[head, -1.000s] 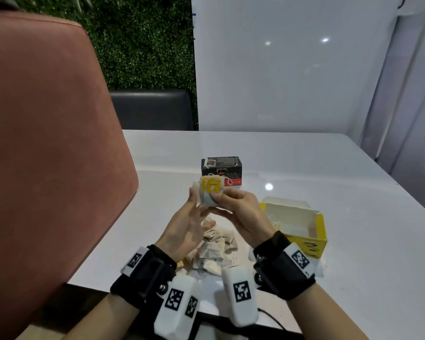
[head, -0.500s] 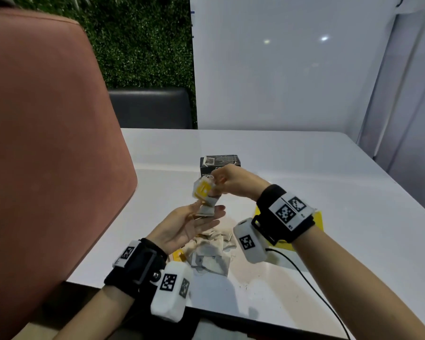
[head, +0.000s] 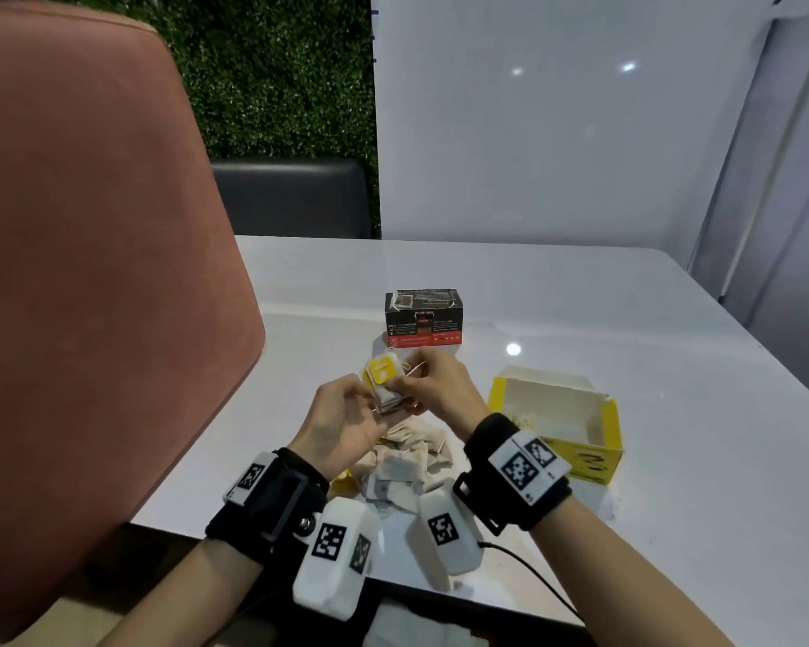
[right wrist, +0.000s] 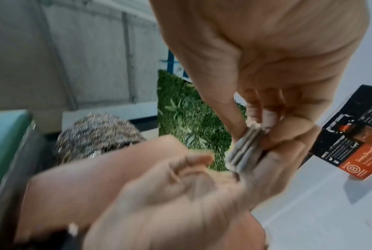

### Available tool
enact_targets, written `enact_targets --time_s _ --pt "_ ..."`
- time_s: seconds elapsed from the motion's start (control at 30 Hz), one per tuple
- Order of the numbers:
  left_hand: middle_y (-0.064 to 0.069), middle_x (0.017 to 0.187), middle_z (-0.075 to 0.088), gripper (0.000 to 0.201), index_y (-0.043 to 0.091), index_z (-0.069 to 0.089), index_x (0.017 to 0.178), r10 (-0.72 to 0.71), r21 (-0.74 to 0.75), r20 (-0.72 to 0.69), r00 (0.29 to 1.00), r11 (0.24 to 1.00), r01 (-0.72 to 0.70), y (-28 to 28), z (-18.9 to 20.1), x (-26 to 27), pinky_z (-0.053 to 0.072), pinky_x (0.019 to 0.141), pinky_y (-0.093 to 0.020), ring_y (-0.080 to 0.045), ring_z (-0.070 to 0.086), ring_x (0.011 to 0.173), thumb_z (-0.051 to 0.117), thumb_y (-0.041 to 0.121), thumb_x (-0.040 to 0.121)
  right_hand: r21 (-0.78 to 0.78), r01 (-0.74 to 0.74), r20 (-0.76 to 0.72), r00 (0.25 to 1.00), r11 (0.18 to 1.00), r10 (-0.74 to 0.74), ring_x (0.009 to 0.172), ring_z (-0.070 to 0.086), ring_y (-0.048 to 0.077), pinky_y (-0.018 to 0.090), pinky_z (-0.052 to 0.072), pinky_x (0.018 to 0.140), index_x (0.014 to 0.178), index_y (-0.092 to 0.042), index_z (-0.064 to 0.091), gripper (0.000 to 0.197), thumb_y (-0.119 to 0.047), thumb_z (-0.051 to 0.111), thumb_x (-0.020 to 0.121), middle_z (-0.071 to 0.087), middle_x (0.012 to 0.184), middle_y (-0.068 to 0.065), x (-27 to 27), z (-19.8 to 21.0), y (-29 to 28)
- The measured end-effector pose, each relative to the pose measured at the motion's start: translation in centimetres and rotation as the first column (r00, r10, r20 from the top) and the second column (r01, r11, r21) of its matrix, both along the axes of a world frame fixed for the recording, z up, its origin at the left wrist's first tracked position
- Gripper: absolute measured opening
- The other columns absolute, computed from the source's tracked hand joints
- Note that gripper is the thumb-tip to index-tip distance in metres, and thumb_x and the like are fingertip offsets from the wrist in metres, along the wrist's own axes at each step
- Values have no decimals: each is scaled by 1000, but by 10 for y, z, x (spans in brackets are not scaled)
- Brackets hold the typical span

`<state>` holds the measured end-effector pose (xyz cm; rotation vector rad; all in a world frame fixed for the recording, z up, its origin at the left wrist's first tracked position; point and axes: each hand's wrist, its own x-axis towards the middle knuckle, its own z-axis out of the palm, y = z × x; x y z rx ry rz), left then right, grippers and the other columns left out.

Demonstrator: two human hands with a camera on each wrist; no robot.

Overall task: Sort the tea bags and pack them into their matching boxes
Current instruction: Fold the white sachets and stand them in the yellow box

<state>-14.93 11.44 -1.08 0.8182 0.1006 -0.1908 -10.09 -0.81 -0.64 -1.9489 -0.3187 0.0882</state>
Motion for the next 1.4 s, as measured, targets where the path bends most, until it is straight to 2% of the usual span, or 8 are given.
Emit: enact_targets --time_s 0.1,0.27,0.43,0.6,0.77,0.93,1.2,1.4 --pt "-16 85 60 21 -2 54 99 6 140 -19 1000 990 -3 3 0 0 55 78 -35 -23 62 80 38 10 96 -151 20 91 996 988 -6 82 63 31 41 54 69 77 -12 48 18 -19 62 85 62 86 15 -3 -5 15" --pt "-24 97 60 27 -11 54 96 110 264 -116 987 961 -76 24 -13 -2 56 76 -35 -30 61 91 34 6 100 -348 -27 139 987 937 80 90 61 41 51 51 79 87 -6 56 22 -24 46 94 64 100 22 -2 -3 14" --pt "-20 91 60 25 -8 54 90 199 311 -176 964 940 -138 47 -20 -7 59 62 -38 -28 61 91 37 8 99 -818 -226 80 866 529 494 110 51 32 41 44 82 119 -6 44 45 -30 63 85 49 120 13 -25 -19 1" --pt "-18 85 61 26 -5 55 85 167 316 -179 969 943 -104 50 -17 -10 59 66 -40 -28 62 91 41 13 99 -938 -182 16 827 294 562 117 40 31 43 44 85 129 -6 32 86 -39 80 66 39 128 14 -38 -41 1" --pt "-18 86 63 22 -7 56 88 151 338 -210 966 938 -74 52 -19 -12 60 63 -38 -28 64 91 44 9 97 -905 -191 60 827 380 559 113 45 34 43 45 84 126 -3 37 48 -15 57 85 44 123 18 -34 -40 -5" --pt "-17 77 68 21 -8 57 89 135 345 -240 961 938 -45 55 -23 -16 60 61 -36 -24 71 77 44 6 96 -751 -242 98 880 615 465 93 57 31 36 45 76 99 2 61 20 -14 56 87 63 102 20 -22 -30 -19" --pt "-18 92 63 23 -8 58 93 78 368 -204 976 930 3 43 -21 -16 60 69 -36 -26 64 92 42 8 97 -128 -211 -96 975 969 200 64 57 13 30 50 62 71 -1 59 14 -8 64 82 59 71 9 1 -15 -44" --pt "-22 114 64 45 3 59 115 -37 338 -138 990 938 82 21 -13 -16 55 83 -42 -33 62 105 38 38 97 333 -167 -240 937 928 254 71 62 17 26 48 67 89 -10 60 9 -5 65 84 67 84 11 -9 -10 -31"
